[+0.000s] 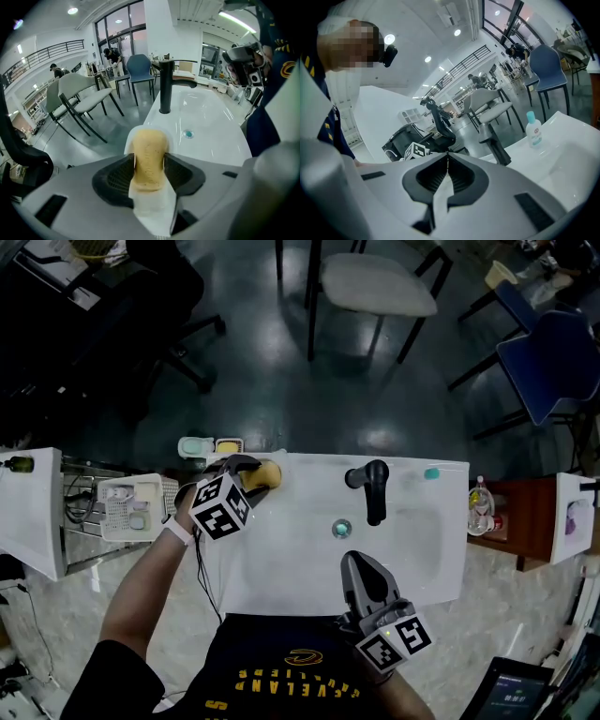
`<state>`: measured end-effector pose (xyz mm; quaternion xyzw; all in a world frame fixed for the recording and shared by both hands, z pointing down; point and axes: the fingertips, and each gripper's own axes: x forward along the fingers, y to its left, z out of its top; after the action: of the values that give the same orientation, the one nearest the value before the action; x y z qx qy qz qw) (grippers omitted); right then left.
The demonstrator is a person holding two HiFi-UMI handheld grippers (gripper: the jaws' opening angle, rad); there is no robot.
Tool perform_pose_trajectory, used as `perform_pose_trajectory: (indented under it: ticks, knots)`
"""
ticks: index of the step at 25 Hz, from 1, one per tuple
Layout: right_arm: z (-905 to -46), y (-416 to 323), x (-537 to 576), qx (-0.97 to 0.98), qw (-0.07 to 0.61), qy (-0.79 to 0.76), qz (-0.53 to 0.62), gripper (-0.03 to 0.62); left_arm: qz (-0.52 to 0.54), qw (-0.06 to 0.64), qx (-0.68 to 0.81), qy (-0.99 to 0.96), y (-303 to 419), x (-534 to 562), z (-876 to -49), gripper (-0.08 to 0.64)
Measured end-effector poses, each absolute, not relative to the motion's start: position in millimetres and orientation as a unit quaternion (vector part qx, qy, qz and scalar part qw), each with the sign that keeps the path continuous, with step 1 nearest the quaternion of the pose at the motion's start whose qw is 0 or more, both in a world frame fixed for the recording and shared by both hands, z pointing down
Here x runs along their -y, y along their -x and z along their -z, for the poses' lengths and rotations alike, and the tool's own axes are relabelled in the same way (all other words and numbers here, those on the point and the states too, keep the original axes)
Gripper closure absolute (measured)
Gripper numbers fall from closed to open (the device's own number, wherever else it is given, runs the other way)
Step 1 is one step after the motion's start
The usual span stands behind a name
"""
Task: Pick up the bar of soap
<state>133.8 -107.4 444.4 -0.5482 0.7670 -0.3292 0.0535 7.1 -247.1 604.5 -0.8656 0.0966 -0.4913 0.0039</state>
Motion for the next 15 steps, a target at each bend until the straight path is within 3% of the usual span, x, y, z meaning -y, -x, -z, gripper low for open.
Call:
perform_pose_trajectory:
  ticks: [15]
  knots:
    - [-446.0,-137.0,111.7,-0.764,0.056,0.548,0.335,0.575,0.511,0.015,-0.063,0.857,-8.0,250.4,-603.2,0.371]
